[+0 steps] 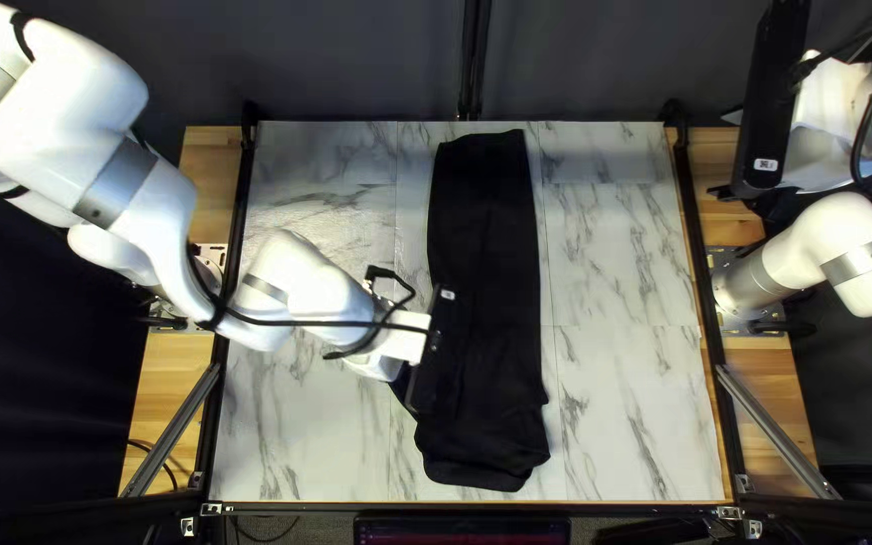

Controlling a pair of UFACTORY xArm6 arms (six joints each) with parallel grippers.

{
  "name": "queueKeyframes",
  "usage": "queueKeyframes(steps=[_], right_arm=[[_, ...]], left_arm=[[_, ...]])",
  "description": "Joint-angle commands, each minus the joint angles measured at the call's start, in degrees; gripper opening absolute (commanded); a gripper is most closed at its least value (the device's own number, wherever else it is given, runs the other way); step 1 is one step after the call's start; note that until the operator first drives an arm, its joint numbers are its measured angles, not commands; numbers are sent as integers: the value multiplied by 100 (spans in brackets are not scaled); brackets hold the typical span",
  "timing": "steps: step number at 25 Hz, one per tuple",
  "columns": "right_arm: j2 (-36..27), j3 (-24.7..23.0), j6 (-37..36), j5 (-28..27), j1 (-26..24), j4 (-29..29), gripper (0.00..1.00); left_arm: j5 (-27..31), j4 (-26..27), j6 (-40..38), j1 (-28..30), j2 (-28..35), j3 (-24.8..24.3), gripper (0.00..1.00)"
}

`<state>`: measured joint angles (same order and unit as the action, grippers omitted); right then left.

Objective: Fold t-shirt

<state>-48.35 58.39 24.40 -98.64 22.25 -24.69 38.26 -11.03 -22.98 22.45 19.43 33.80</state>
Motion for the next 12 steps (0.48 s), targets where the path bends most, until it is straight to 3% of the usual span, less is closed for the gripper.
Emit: queueKeyframes(steps=[1,7,12], right_arm=[[0,0,0,0,0,0,100],[0,0,0,0,0,0,100],[0,0,0,0,0,0,100]], left_arm=[[288,-198,-177,-35,437,-202,0],[524,-283,-160,-230,874,-431,0],[418,-378,-294,-174,597,-248,0]])
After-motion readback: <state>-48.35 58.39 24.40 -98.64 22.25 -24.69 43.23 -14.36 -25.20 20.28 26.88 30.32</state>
